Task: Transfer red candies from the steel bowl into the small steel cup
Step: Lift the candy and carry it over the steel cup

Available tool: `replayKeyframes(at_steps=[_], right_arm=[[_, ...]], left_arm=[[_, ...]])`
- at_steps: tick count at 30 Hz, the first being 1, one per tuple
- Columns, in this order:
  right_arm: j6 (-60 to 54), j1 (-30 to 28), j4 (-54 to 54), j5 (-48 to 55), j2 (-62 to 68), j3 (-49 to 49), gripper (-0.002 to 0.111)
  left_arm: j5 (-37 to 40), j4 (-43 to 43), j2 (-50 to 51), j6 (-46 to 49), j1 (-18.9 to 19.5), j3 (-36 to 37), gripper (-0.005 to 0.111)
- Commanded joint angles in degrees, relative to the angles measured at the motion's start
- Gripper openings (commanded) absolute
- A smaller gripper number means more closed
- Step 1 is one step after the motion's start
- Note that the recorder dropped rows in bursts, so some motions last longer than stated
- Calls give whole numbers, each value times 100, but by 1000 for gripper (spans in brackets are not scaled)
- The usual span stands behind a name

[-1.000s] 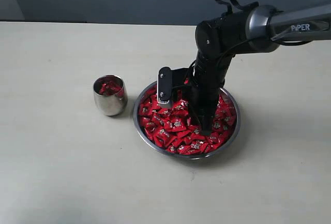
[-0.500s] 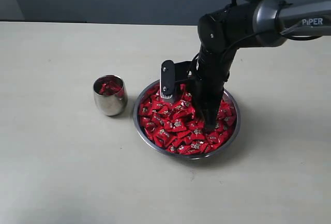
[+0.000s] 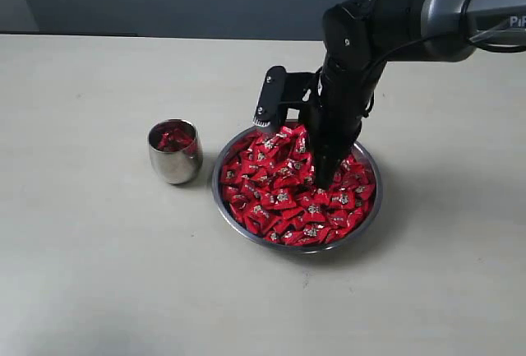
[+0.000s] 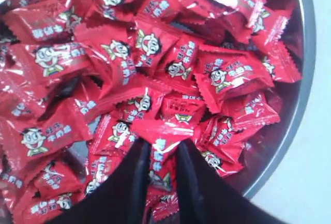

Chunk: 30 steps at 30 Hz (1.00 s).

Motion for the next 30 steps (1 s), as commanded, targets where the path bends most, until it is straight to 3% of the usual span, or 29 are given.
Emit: replayKeyframes(at_steps=[1, 6, 22, 30], right_arm=[[1000, -15, -17, -199, -58, -30, -1], [1841, -15, 422, -92, -58, -379, -1], [1602, 11, 2637, 204, 312, -2135, -1], [1471, 386, 2669, 415, 885, -2898, -1]], left_arm=[[-10, 7, -26, -15, 5, 22, 0], [-10, 7, -26, -15, 5, 22, 0], [-10, 7, -26, -15, 5, 22, 0], [-10, 7, -26, -15, 5, 22, 0]])
